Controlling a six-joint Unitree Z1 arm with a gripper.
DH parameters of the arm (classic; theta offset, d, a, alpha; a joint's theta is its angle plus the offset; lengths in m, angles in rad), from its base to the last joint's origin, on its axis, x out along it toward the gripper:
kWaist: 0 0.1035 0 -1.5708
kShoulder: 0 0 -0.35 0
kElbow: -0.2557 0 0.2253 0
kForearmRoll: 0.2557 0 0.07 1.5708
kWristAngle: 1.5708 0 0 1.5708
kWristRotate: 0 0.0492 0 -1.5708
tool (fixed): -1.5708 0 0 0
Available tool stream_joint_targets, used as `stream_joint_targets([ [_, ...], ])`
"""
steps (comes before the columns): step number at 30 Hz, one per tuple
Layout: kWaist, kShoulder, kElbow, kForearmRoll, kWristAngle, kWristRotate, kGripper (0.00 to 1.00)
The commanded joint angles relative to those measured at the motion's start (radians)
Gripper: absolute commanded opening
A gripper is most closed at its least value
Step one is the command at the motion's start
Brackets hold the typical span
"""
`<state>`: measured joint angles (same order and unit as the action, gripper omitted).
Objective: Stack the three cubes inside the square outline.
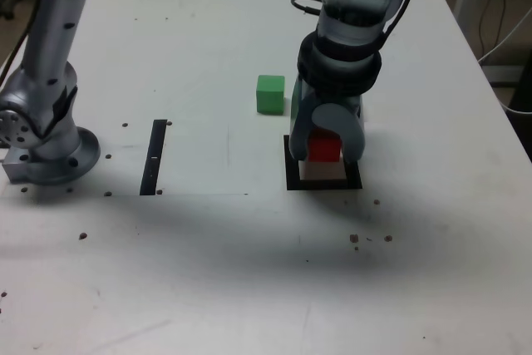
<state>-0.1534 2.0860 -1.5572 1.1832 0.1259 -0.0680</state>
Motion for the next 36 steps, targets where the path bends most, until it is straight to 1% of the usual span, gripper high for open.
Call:
stream_joint_targets([
  [1,0.000,0.003,0.008,-0.009,0.002,0.000,0.28],
  [6,0.011,0.003,0.026,-0.016,0.009,0.000,0.28],
  [13,0.015,0.000,0.043,-0.016,0.001,0.000,0.28],
  [16,0.015,0.001,0.045,-0.017,-0.002,0.000,0.30],
  [19,0.015,0.002,0.045,-0.020,-0.006,0.001,0.34],
  [22,0.015,0.003,0.045,-0.022,-0.009,0.004,0.40],
  [27,0.016,0.005,0.046,-0.021,-0.009,0.011,0.58],
  [31,0.015,0.007,0.046,-0.021,-0.010,0.015,0.71],
  [36,0.015,0.010,0.049,-0.022,-0.012,0.017,0.82],
])
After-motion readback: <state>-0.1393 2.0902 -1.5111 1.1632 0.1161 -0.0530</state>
